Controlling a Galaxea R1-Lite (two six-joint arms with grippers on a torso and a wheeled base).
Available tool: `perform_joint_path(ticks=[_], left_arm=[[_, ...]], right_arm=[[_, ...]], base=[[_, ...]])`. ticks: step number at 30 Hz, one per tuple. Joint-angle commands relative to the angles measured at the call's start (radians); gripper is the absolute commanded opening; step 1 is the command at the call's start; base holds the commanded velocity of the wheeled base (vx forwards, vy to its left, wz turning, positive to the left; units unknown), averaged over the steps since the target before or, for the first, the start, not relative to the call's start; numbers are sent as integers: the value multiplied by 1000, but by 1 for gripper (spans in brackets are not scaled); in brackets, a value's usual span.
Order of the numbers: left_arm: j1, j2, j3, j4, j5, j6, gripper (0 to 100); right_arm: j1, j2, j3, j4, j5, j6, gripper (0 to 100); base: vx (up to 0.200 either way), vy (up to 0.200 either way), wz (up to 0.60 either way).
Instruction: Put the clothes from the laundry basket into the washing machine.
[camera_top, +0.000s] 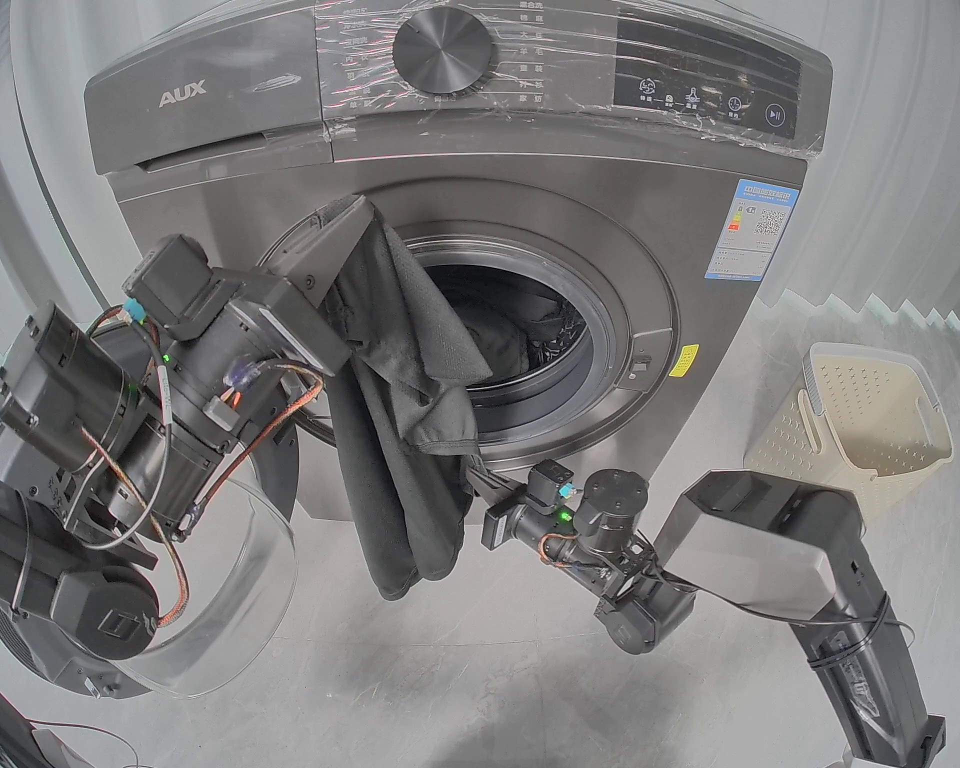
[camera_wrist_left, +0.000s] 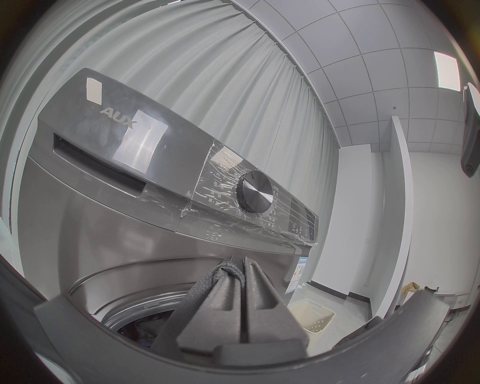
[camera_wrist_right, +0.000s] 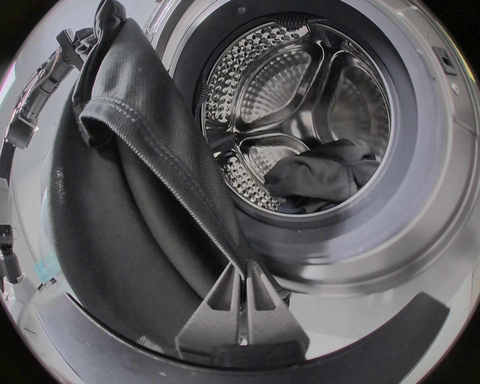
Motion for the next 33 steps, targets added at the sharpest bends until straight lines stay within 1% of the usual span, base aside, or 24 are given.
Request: perform_joint_path(ticks=[1, 3, 4, 5, 6, 8, 9, 10, 11, 14, 16, 20, 21, 25, 26, 28, 33], left_arm=[[17, 12, 2, 1, 0, -1, 0], [41, 16, 7, 2, 0, -4, 0], [41, 16, 7, 2, 0, -4, 0], [64, 19, 13, 7, -1, -18, 0], [64, 19, 13, 7, -1, -18, 0], [87, 21, 40, 25, -1, -49, 0], [95, 25, 54, 35, -4, -53, 0], [95, 25, 54, 35, -4, -53, 0], [109, 32, 80, 55, -11, -55, 0], [115, 42, 108, 81, -12, -57, 0], [115, 48, 119, 91, -11, -57, 0], [115, 70, 152, 96, -6, -55, 0], [117, 87, 183, 82, 0, -52, 0], [115, 91, 201, 93, 3, -55, 0], [107, 96, 220, 97, 3, -55, 0], [103, 153, 263, 96, 3, -49, 0], [95, 262, 286, 88, -9, -44, 0]], right_arm=[[-31, -253, 300, -28, 13, 0, 0], [-39, -341, 402, -29, 24, 1, 0], [-39, -341, 402, -29, 24, 1, 0], [-48, -430, 508, -29, 29, 0, 0], [-48, -430, 508, -29, 29, 0, 0], [-57, -549, 623, -28, 33, -11, 0], [-59, -586, 652, -28, 39, -12, 0], [-59, -586, 652, -28, 39, -12, 0], [-59, -653, 705, -28, 50, -15, 0], [-53, -741, 771, -28, 52, -14, 0], [-48, -772, 796, -28, 50, -11, 0], [-60, -801, 797, -28, 50, -14, 0], [-73, -822, 797, -26, 53, -15, 0], [-85, -850, 808, -23, 64, -17, 0], [-87, -859, 808, -22, 75, -18, 0], [-74, -864, 802, -25, 79, -18, 0], [-51, -867, 805, -26, 82, -18, 0]], base=[[0, 0, 0], [0, 0, 0], [0, 0, 0], [0, 0, 0], [0, 0, 0], [0, 0, 0], [0, 0, 0], [0, 0, 0], [0, 0, 0], [0, 0, 0], [0, 0, 0], [0, 0, 0], [0, 0, 0], [0, 0, 0], [0, 0, 0], [0, 0, 0], [0, 0, 0]])
